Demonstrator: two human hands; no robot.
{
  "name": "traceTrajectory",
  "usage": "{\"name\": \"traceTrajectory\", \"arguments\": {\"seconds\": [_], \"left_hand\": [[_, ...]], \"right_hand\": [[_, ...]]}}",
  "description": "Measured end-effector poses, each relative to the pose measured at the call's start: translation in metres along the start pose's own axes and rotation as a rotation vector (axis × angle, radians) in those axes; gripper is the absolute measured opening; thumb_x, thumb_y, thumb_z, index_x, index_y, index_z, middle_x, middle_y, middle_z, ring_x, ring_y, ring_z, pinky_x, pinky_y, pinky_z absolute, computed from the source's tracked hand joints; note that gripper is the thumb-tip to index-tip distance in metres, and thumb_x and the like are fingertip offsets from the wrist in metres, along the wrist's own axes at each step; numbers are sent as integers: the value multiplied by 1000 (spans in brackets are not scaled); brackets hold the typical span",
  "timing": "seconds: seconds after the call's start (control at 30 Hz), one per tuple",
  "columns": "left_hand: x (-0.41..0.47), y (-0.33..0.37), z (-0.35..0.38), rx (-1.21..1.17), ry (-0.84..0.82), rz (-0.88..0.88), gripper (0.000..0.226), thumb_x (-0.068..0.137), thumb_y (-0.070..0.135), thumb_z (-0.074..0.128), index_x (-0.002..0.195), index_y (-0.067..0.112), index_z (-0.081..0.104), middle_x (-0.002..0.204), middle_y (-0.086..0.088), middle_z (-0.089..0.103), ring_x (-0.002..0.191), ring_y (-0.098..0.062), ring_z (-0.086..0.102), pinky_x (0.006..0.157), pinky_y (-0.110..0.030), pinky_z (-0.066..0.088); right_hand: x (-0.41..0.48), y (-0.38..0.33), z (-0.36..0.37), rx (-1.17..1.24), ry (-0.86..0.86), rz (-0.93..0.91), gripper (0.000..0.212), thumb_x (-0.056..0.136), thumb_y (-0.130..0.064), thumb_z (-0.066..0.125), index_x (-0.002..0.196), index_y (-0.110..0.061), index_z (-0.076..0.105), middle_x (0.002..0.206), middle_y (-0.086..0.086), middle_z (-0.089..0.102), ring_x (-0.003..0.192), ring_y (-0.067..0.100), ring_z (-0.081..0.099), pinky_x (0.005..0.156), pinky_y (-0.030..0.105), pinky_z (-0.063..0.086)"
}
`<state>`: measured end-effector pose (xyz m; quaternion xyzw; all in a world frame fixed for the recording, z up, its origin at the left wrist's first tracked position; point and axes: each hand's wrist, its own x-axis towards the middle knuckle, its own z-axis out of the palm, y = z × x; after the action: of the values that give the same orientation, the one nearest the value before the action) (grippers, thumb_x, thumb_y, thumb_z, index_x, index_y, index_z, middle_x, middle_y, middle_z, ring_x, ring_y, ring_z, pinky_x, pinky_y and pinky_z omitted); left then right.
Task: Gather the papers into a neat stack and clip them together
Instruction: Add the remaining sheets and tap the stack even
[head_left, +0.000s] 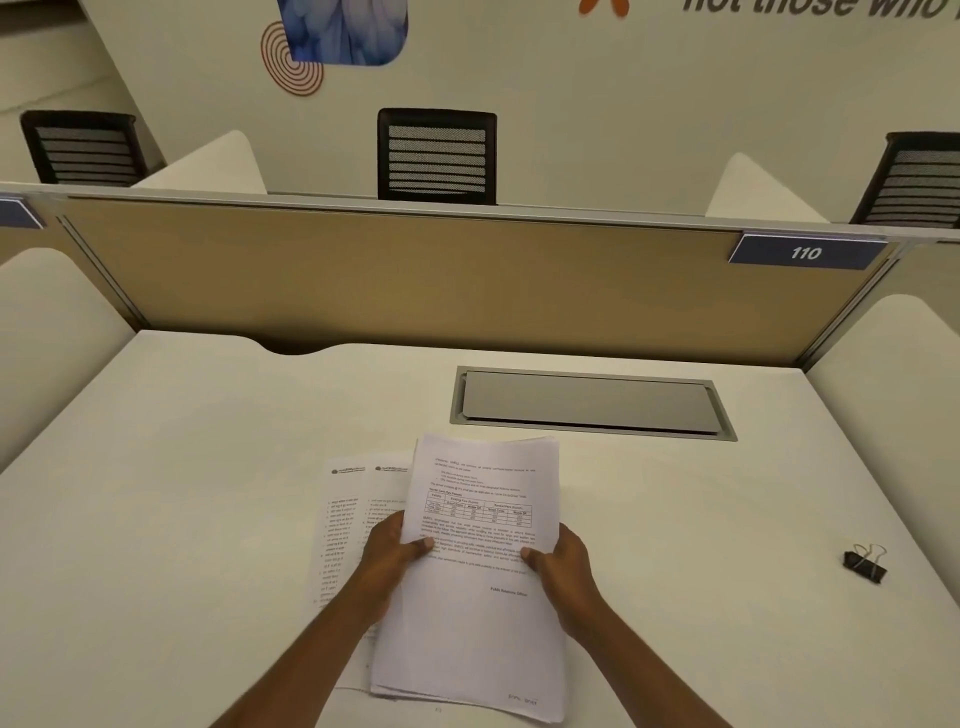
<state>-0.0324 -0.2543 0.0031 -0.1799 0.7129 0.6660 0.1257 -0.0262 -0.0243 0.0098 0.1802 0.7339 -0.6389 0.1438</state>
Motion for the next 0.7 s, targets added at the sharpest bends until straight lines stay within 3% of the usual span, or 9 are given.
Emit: {"name": "traceTrajectory", "arguments": {"seconds": [0.1, 0.2, 0.3, 0.37, 0.47, 0.7], "left_hand": [[3, -3, 4, 137, 43, 8, 31, 82, 9, 70, 111, 17, 62, 107, 4, 67, 99, -17, 64, 82, -29, 53], [8, -4, 4, 206, 90, 11, 25, 85, 21, 70, 109, 17, 65, 105, 2, 69, 99, -21, 64, 85, -35, 53], [17, -6, -2, 621, 498, 34, 20, 84, 31, 67, 99, 18, 70, 100, -8, 70, 99, -34, 56, 86, -40, 46], [17, -4, -9, 837, 693, -106, 34, 81, 35, 66, 106, 11, 65, 109, -18, 62, 104, -40, 48, 88, -43, 40], [15, -3, -19, 864, 719, -285, 51, 79, 40, 63, 110, 1, 51, 117, -21, 51, 109, -40, 43, 92, -47, 37], [14, -9, -20, 1011, 645, -240, 54, 81, 44, 63, 110, 0, 54, 114, -19, 54, 107, -37, 49, 88, -42, 42]], "right_hand": [[-2, -1, 0, -31, 14, -63, 41, 83, 3, 60, 118, -19, 57, 108, -6, 67, 94, 8, 65, 65, 16, 54], [0, 1, -2, -23, 52, -81, 44, 81, 5, 61, 118, -17, 60, 107, -3, 70, 93, 11, 67, 64, 17, 56], [0, 3, -2, -1, 75, -82, 43, 79, 8, 61, 113, -17, 63, 103, -3, 71, 90, 14, 69, 62, 17, 56], [1, 4, -2, 5, 77, -80, 41, 79, 9, 60, 110, -18, 64, 101, -3, 72, 89, 16, 70, 61, 18, 56], [4, 8, -2, 32, 75, -62, 40, 79, 9, 61, 110, -17, 65, 100, -1, 73, 87, 16, 71, 64, 20, 57], [11, 12, 2, 69, 68, -25, 42, 78, 8, 63, 112, -17, 64, 104, 1, 72, 91, 21, 70, 75, 34, 60]]}}
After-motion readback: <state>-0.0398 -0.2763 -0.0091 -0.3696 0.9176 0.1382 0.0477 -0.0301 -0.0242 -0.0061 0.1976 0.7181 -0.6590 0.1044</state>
